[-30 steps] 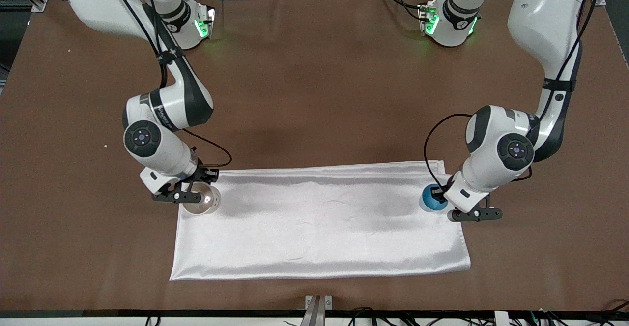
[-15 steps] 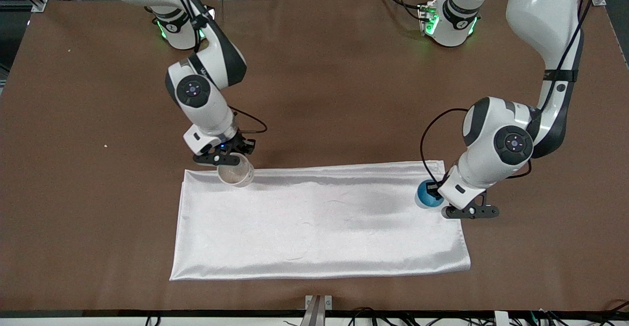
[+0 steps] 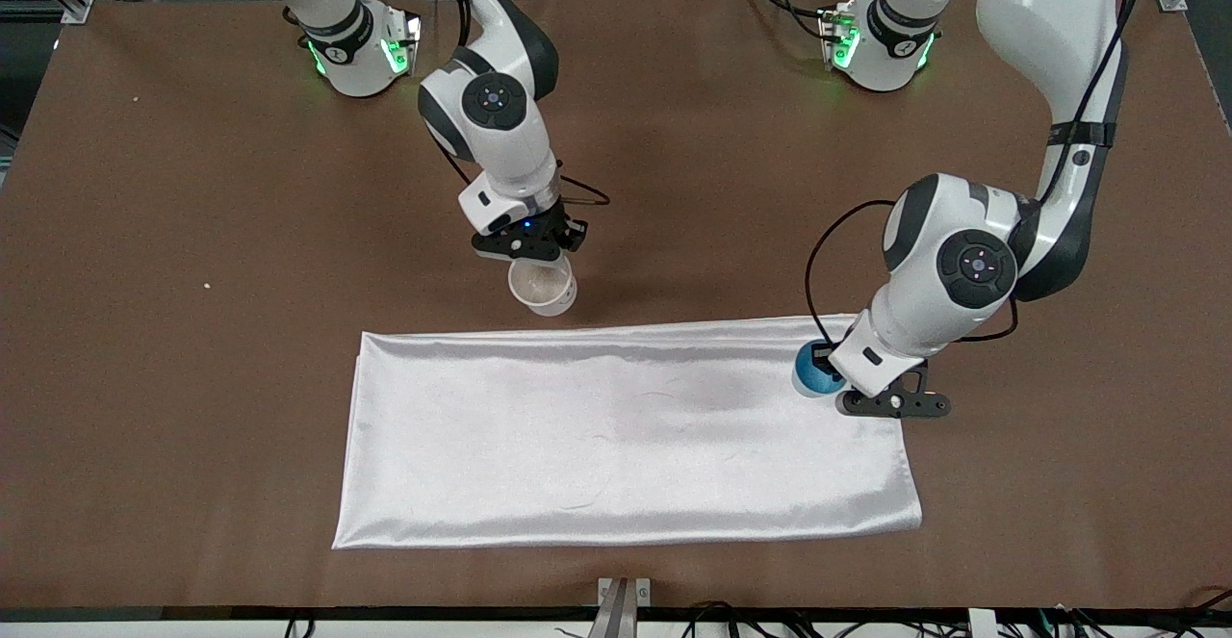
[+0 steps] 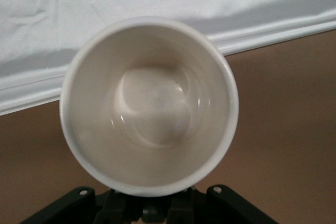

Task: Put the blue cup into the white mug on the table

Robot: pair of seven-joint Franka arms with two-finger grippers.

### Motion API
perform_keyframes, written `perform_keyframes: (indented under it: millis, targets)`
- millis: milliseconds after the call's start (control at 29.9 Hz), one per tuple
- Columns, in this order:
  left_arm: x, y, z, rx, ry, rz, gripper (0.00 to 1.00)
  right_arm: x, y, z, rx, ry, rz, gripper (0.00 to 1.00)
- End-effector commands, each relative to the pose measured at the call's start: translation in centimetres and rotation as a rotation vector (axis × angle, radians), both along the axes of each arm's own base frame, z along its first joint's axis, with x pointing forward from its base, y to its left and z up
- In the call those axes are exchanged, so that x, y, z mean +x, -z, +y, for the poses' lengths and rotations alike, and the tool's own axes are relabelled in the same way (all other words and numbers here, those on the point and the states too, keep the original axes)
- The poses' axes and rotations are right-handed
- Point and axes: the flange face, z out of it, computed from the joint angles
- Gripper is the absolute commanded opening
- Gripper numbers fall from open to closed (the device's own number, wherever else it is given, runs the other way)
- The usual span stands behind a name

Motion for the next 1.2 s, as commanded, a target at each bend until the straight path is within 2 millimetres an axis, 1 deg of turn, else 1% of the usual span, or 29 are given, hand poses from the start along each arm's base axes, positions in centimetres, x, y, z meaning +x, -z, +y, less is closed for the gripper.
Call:
perform_keyframes:
  millis: [0, 134, 234, 367, 401, 468, 635, 735, 868, 935, 969, 1002, 1035, 1069, 1102, 1136, 1169]
  targets:
    - [-0.6, -2.0, -1.6, 0.028, -0.022, 0.002, 0.0, -1.6, 0.8, 1.2, 0.01, 0.035, 0.001, 0.0]
    - [-1.2, -2.1, -3.1, 0.028, -0.063, 0.009, 0.0, -3.1, 1.5, 2.6, 0.004, 0.043, 0.007, 0.0]
    - [-1.6, -2.1, -4.2, 0.027, -0.054, 0.009, 0.0, -4.0, 2.1, 3.6, 0.009, 0.056, 0.005, 0.0]
    - [-1.9, -1.8, -4.4, 0.034, -0.064, 0.027, 0.0, -5.1, 3.1, 4.9, 0.018, 0.071, 0.001, 0.0]
    - [-2.0, -1.8, -4.7, 0.035, -0.064, 0.029, 0.0, -5.4, 3.5, 5.2, 0.016, 0.074, 0.004, 0.0]
    - [-2.3, -1.8, -5.2, 0.034, -0.062, 0.029, 0.0, -5.7, 4.2, 5.7, 0.018, 0.079, 0.004, 0.0]
    - [-2.5, -1.8, -5.6, 0.034, -0.07, 0.029, 0.0, -6.2, 6.3, 6.6, 0.011, 0.085, 0.004, 0.0]
    - [-2.5, -1.8, -5.6, 0.033, -0.078, 0.029, 0.0, -6.2, 7.3, 6.9, -0.002, 0.091, 0.0, 0.0]
    - [-2.8, -1.8, -6.4, 0.033, -0.067, 0.029, 0.0, -6.2, 8.4, 7.4, -0.025, 0.099, -0.018, 0.0]
    - [-2.8, -1.8, -6.4, 0.032, -0.067, 0.03, 0.0, -6.2, 8.8, 7.6, -0.032, 0.108, -0.026, 0.01]
    - [-2.9, -1.8, -6.5, 0.032, -0.067, 0.03, 0.0, -6.1, 8.9, 7.7, -0.034, 0.113, -0.029, 0.04]
    - [-2.9, -1.8, -6.5, 0.032, -0.075, 0.03, 0.0, -6.0, 9.0, 7.7, -0.035, 0.119, -0.029, 0.11]
    - [-2.9, -1.8, -6.5, 0.031, -0.084, 0.03, 0.0, -6.0, 8.9, 7.7, -0.033, 0.122, -0.03, 0.19]
    - [-2.9, -1.8, -6.5, 0.032, -0.093, 0.03, 0.0, -5.9, 8.8, 7.6, -0.034, 0.124, -0.03, 0.32]
    - [-2.9, -1.8, -6.6, 0.031, -0.097, 0.03, 0.0, -5.8, 8.8, 7.6, -0.035, 0.127, -0.029, 0.48]
    - [-3.1, -1.8, -7.0, 0.031, -0.094, 0.03, 0.0, -5.7, 8.7, 7.5, -0.036, 0.13, -0.028, 0.75]
    - [-3.2, -1.8, -7.3, 0.031, -0.09, 0.03, 0.0, -5.6, 8.6, 7.5, -0.036, 0.135, -0.027, 0.94]
